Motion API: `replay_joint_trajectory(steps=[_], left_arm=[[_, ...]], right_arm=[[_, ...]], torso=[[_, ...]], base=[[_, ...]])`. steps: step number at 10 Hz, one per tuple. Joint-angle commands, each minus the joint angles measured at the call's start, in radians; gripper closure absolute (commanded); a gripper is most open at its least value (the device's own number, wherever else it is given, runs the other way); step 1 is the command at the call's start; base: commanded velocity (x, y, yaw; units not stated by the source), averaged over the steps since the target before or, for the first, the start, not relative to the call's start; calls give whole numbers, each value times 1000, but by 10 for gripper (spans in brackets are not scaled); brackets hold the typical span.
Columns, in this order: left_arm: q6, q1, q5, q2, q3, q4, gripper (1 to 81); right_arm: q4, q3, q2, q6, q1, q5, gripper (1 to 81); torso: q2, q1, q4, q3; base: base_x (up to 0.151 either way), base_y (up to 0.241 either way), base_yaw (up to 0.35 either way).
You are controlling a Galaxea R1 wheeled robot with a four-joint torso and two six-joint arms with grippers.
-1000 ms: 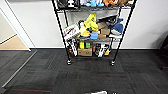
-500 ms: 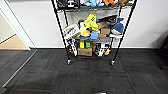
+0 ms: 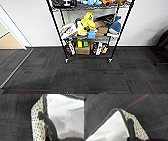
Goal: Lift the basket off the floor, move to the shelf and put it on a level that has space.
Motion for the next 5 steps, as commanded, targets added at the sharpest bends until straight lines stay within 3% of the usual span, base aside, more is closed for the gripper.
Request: replay_joint_trajectory(steps=[1, 2, 3, 5], left_arm=[[-4, -82, 59, -124, 118, -30, 811], [-4, -82, 59, -147, 141, -30, 811], [-4, -81, 59, -175, 173, -32, 811], [-4, -67, 44, -242, 238, -40, 811]], right_arm=[[52, 112, -110, 15, 15, 31, 811], [52, 129, -117, 13, 6, 32, 811], [51, 143, -119, 11, -8, 32, 811], [37, 143, -111, 2, -40, 25, 811]], torso=[[97, -63, -80, 0], [129, -83, -26, 0], [156, -100, -51, 0], [209, -134, -70, 0]], base=[[0, 0, 0], [0, 0, 0], [0, 0, 0], [0, 0, 0]])
